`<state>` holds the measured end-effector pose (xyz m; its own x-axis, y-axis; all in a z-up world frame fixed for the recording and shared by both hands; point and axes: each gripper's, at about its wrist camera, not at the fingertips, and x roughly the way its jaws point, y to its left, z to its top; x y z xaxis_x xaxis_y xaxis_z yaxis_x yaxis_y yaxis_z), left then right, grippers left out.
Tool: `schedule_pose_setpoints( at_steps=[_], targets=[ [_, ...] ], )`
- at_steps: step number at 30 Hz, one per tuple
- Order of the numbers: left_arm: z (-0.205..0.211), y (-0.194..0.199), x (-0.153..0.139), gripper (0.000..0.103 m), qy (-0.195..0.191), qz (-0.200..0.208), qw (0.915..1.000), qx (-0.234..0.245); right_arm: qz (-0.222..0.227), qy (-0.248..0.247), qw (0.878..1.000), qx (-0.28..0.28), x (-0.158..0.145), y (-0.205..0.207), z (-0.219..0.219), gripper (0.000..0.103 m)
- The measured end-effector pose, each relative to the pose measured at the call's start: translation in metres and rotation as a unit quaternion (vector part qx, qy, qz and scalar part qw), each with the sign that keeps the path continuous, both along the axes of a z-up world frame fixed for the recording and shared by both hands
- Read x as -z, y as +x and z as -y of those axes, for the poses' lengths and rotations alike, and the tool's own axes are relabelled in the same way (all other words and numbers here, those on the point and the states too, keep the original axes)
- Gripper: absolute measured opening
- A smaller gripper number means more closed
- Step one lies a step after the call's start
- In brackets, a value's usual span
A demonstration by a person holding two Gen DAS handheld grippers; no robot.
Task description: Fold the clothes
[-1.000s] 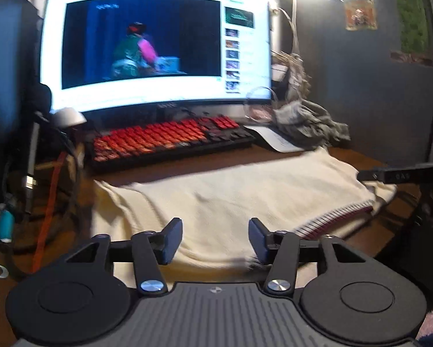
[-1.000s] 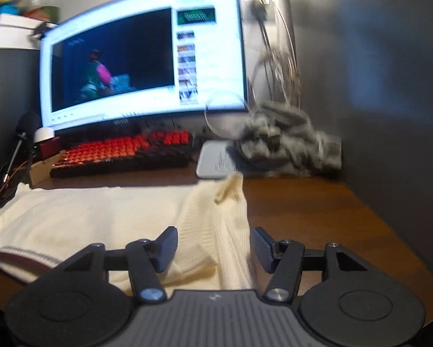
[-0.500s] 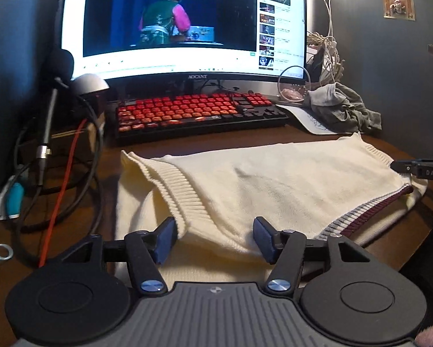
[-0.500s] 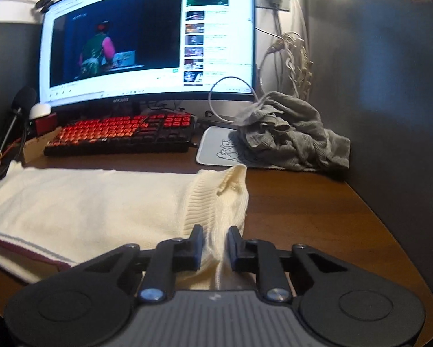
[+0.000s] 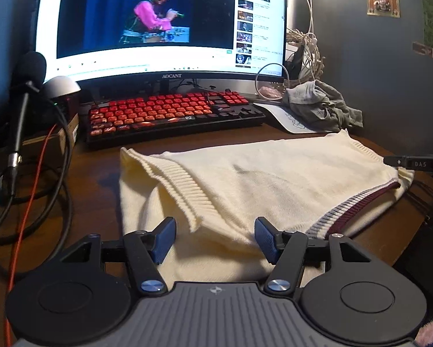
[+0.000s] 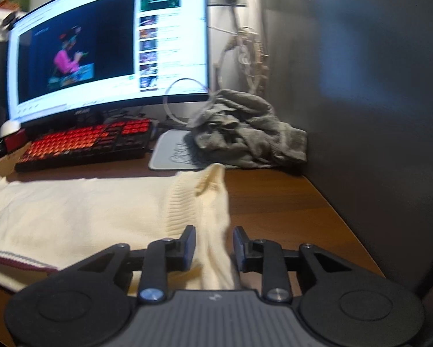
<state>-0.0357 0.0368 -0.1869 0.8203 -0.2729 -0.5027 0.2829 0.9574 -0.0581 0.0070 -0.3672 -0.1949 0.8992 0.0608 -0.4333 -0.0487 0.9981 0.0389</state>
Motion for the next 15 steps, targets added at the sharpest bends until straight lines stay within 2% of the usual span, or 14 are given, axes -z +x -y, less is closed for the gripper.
schedule_pose_setpoints(
  at_steps=[4, 7, 9, 13, 15],
  targets=[
    [-0.005, -0.008, 0.0, 0.06, 0.013, 0.005, 0.9999, 0.002, -0.004, 0.011, 1.0, 0.024, 0.002, -0.01, 0.013, 0.025],
    [-0.007, -0.013, 0.001, 0.06, 0.013, 0.008, 0.9999, 0.001, 0.001, -0.003, 0.999, 0.036, 0.002, -0.017, 0.014, 0.025],
    [-0.008, -0.016, 0.0, 0.06, 0.017, 0.008, 0.9998, 0.001, -0.003, -0.037, 0.998, 0.06, 0.003, -0.019, 0.012, 0.015],
    [-0.011, -0.024, -0.002, 0.06, 0.019, 0.012, 0.9997, -0.003, 0.001, 0.014, 0.998, 0.064, -0.003, -0.027, 0.026, 0.014],
    [-0.013, -0.026, -0.004, 0.06, 0.012, 0.011, 0.9999, -0.007, 0.016, 0.006, 0.999, 0.046, -0.008, -0.03, 0.019, 0.014]
  ],
)
